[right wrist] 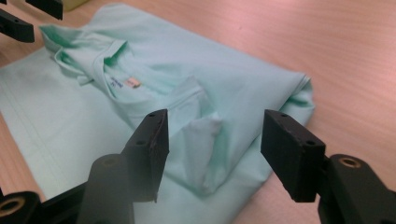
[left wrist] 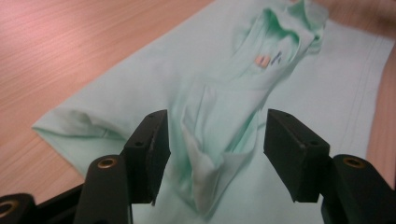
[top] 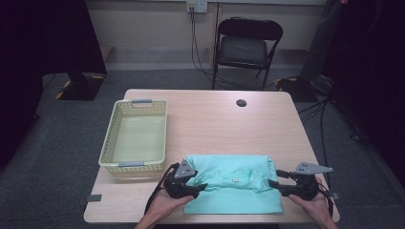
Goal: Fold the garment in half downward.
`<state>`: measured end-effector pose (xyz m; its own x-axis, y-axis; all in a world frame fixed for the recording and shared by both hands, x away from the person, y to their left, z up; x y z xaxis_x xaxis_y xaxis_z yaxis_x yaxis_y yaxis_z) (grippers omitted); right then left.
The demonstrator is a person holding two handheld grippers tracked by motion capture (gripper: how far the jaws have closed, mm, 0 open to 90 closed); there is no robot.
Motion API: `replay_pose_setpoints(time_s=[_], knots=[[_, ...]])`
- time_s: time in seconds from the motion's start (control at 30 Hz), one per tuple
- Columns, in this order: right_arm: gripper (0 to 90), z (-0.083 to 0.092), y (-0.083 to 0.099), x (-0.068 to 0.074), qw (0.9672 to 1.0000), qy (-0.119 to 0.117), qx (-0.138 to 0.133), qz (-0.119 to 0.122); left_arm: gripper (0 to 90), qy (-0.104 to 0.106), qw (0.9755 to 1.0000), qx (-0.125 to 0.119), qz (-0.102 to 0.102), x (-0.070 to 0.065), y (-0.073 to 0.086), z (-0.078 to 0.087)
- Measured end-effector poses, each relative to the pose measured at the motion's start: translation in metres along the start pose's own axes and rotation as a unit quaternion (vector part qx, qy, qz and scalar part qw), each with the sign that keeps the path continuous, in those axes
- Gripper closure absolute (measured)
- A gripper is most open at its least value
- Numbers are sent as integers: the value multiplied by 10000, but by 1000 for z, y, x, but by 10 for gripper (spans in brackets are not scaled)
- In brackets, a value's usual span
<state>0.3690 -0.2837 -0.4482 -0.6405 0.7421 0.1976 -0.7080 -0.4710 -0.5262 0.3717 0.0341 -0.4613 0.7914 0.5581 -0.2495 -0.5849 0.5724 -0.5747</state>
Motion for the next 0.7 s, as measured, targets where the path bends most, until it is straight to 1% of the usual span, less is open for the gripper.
replay_pose_setpoints(time_s=[0.07,0.13,0.17,0.2,0.23,0.27,0.3,0.33,0.4,0.43,0.47,0.5,0.53,0.57,0.63,0.7], knots=[[407,3,-7,-3,9999,6,-97,-57,400,-133,9998,-48,-156,2,-10,0],[394,2,-15,-2,9999,-5,-132,-24,390,-58,9999,-94,-117,3,-21,0],[394,1,-19,-2,9999,-9,-148,-8,378,-59,9998,-129,-113,4,-27,-1],[393,-1,-23,-1,9999,-21,-142,14,372,7,9998,-184,-92,3,-32,-1],[393,-3,-27,-1,9999,-23,-142,5,372,121,9997,-195,-106,3,-37,-2],[392,-6,-30,0,9999,-46,-147,-15,368,135,9997,-172,-115,3,-41,-5],[395,-9,-34,1,9999,-73,-139,8,355,63,9997,-175,-149,3,-45,-8],[398,-12,-37,1,9999,-79,-133,9,349,44,9996,-165,-204,3,-47,-11],[393,-20,-40,2,9999,-87,-59,20,355,87,9997,-124,-177,4,-48,-19],[384,-24,-40,2,10000,-62,-47,-22,374,99,9997,-115,-184,5,-48,-22],[388,-30,-39,1,9999,-79,-36,-64,388,150,9997,-118,-167,5,-46,-26],[396,-35,-37,2,9999,-111,-16,-91,396,156,9997,-75,-146,5,-44,-29],[411,-40,-35,2,9999,-123,29,-99,400,125,9998,-25,-178,5,-41,-31],[428,-44,-34,4,9998,-133,100,-56,413,154,9997,27,-196,5,-38,-32],[453,-49,-32,5,9997,-148,168,6,425,138,9998,20,-126,8,-35,-32],[500,-51,-32,6,9997,-180,183,13,457,178,9998,47,-117,9,-32,-33]])
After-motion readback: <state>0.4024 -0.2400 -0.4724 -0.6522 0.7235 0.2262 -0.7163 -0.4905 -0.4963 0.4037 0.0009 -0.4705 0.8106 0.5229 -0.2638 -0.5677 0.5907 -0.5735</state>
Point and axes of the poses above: each handheld gripper's, and its own axes: z roughly backward along the jaws, y roughly out of its underside, x roughly to its left, the point moved 7 cm from there along -z, roughly forward along the jaws, and after that the axes turned 14 degrees about x, right-handed, at the moved point
